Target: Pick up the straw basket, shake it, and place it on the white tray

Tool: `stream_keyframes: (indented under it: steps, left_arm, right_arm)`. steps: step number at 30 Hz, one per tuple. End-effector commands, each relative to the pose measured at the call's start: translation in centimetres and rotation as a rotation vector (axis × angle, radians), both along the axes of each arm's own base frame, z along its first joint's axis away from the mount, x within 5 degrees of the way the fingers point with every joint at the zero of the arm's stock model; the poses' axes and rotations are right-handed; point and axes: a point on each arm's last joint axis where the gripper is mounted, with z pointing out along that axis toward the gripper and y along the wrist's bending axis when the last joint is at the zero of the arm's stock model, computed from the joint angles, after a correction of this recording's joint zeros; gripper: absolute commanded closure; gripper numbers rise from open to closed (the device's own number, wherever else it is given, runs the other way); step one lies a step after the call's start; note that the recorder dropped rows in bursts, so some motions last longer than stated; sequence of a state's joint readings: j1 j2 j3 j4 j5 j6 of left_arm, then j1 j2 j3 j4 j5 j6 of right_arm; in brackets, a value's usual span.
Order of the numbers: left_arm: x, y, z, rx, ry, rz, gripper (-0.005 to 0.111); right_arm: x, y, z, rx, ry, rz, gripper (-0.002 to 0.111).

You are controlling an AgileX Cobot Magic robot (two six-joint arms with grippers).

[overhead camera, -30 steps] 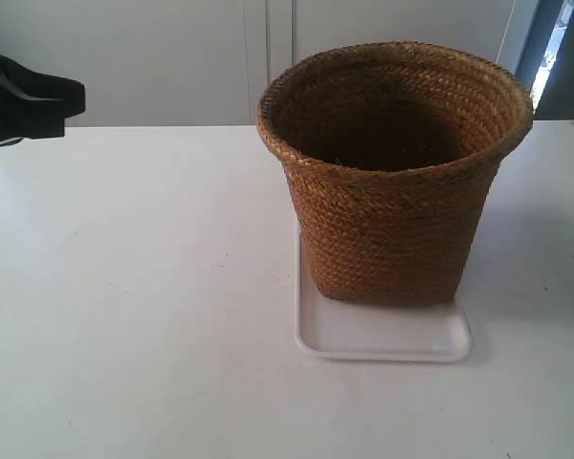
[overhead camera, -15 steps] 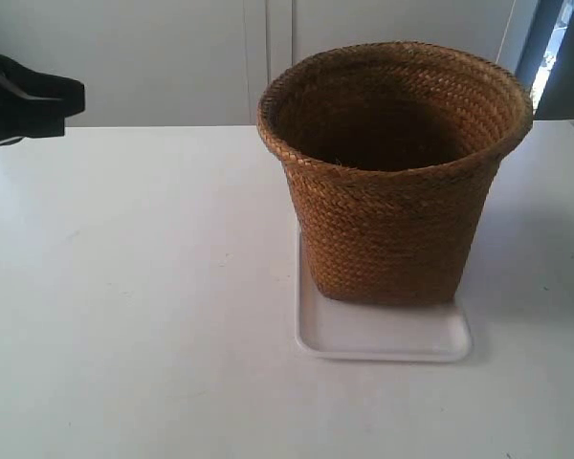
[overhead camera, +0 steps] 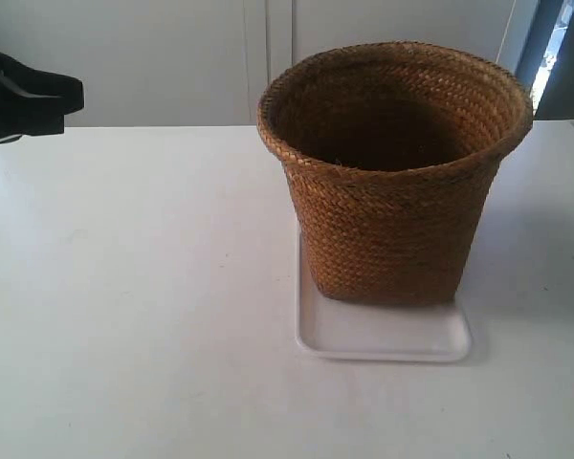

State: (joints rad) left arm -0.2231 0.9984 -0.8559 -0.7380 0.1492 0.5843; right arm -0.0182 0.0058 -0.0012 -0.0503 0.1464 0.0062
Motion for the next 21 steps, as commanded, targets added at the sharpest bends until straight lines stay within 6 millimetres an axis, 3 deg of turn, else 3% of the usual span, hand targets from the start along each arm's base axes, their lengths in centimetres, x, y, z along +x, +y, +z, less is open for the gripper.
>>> stream_keyframes:
  steps: [1,14,21]
  left_arm:
    - [-0.2,0.0,0.0,-0.017,0.002,0.002,0.107]
    - [-0.2,0.0,0.0,-0.017,0.002,0.002,0.107]
    - [-2.4,0.6,2.0,-0.038,-0.097,0.006,0.107]
  right_arm:
    - [0.0,0.0,0.1,0.004,-0.017,-0.008,0.108]
    - [0.0,0.0,0.1,0.004,-0.017,-0.008,0.108]
    - [0.0,0.0,0.1,0.004,-0.017,-0.008,0.108]
